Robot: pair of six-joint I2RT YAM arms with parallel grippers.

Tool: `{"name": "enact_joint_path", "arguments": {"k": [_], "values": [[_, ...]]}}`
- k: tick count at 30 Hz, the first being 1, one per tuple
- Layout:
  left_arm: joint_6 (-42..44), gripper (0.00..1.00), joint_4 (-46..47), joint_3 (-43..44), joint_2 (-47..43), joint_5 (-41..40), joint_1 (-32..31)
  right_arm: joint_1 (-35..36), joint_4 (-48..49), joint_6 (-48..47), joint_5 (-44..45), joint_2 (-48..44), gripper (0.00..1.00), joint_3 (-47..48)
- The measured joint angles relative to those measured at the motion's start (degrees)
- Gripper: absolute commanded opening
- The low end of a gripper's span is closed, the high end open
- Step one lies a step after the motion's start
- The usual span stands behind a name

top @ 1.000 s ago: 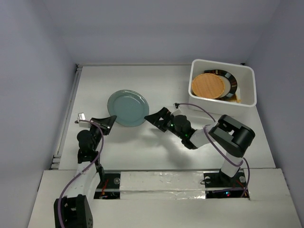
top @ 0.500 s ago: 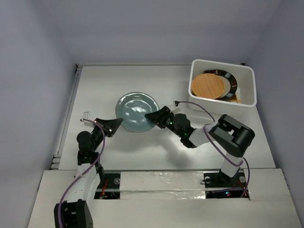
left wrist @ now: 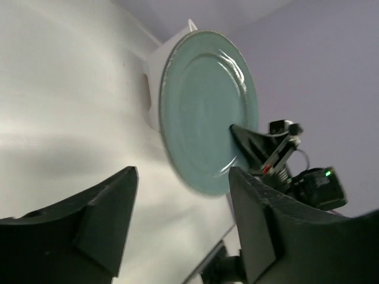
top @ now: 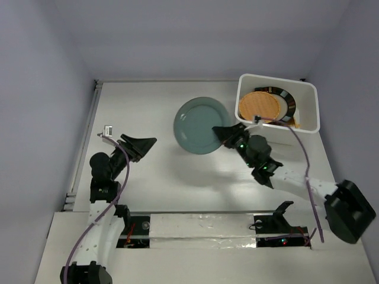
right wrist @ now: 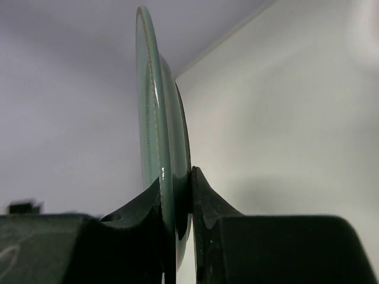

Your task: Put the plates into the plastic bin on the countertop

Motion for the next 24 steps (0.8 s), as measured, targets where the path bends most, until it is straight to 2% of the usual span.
{"name": "enact_joint_path", "arguments": {"k": [3, 6, 9, 15, 19, 21, 22, 24], "values": [[4.48, 0.71, -3.15, 2.56, -0.76, -1.2, -0.94, -8.9, -9.29, -4.28, 2.01, -9.14, 0.0, 0.0], [7.26, 0.74, -5.35, 3.48, -1.33, -2.14, -2.27, -18.21, -15.41, -7.5, 3.72, -16.09, 0.0, 0.39], [9.92, 0.76, -7.93, 3.82, -1.42, -3.28, -3.58, -27.89, -20.48, -9.75, 3.63, -18.64, 0.0, 2.4], [14.67, 0.77, -13.07, 6.29, -1.57, -5.77, -5.46, -41.92, -25.2, -10.95, -2.25, -14.95, 0.0, 5.7], [16.94, 0.77, -14.38, 6.88, -2.12, -7.02, -6.08, -47.76, -25.22, -9.38, -6.4, -8.79, 0.0, 8.17], [17.84, 0.88, -15.1, 6.91, -2.21, -7.37, -6.32, -49.59, -25.2, -8.66, -7.89, -6.64, 0.0, 8.94], [18.23, 0.9, -15.47, 6.91, -2.21, -7.58, -6.49, -50.23, -25.22, -8.5, -8.33, -5.84, 0.02, 9.27], [18.82, 0.99, -16.39, 6.97, -2.19, -8.0, -6.78, -51.17, -25.33, -8.59, -9.14, -4.07, 0.07, 10.25]]}}
